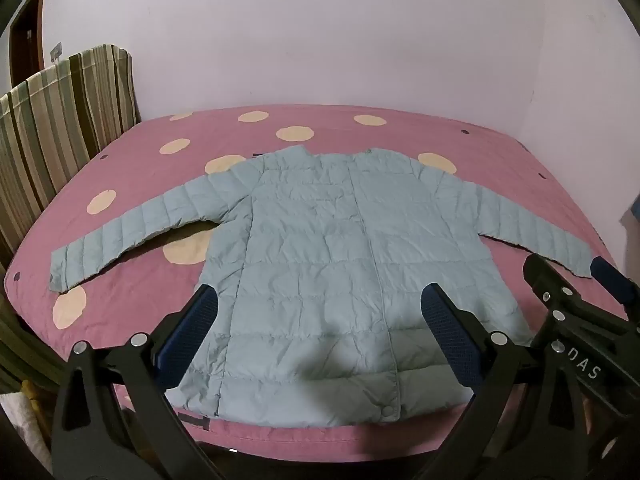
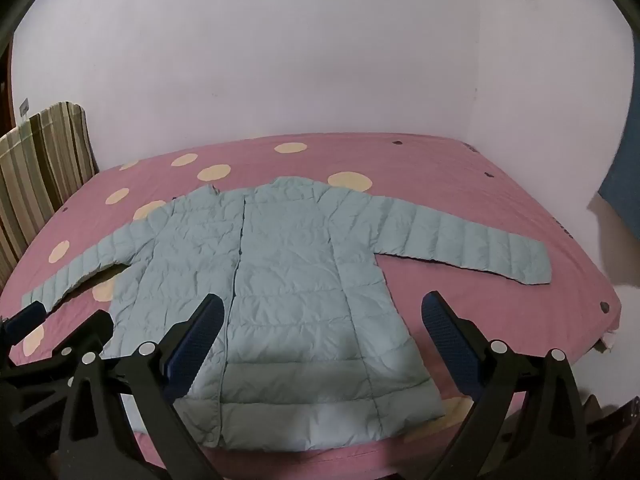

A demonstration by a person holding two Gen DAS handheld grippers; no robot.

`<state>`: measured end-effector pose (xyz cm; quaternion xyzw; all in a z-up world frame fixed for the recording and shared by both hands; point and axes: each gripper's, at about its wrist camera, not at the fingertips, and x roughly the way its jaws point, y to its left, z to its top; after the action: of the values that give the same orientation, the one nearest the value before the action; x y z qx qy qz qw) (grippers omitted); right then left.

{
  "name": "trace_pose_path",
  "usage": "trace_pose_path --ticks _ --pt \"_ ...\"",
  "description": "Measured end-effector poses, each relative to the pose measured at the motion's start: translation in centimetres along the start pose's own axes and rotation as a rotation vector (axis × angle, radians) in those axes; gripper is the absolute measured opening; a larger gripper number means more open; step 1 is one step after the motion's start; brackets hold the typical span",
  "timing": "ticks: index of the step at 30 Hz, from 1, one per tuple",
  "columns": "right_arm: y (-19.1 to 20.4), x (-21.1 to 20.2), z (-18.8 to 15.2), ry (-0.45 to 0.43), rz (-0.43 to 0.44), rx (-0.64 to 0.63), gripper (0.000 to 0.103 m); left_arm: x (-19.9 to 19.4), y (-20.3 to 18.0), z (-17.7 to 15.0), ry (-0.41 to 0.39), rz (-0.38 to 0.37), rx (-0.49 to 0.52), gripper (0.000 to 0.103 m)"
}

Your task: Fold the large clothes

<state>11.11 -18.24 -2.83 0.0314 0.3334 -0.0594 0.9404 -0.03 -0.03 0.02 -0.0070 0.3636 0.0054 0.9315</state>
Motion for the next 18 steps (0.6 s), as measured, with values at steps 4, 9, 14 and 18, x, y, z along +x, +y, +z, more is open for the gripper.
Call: trace_pose_path --ticks 4,9,14,18 --pt "0.01 -0.06 0.02 -0.001 -0.004 -0.003 0.098 -0.1 -0.13 -0.03 0.004 0.001 -0.002 0.101" --pt "0.02 0.04 0.03 0.003 -0.004 -0.005 0.098 0.17 -0.03 -0.08 0.009 -0.003 -0.005 0.101" --pt "0.05 0.02 -0.02 0.003 -0.003 -0.004 0.098 0.11 -0.31 -0.19 0.01 -0.001 -0.003 0.101" --pt "0.07 0.04 -0.07 0.003 -0.004 -0.004 0.098 0.09 -0.14 -0.05 0.011 -0.007 -0.007 0.101"
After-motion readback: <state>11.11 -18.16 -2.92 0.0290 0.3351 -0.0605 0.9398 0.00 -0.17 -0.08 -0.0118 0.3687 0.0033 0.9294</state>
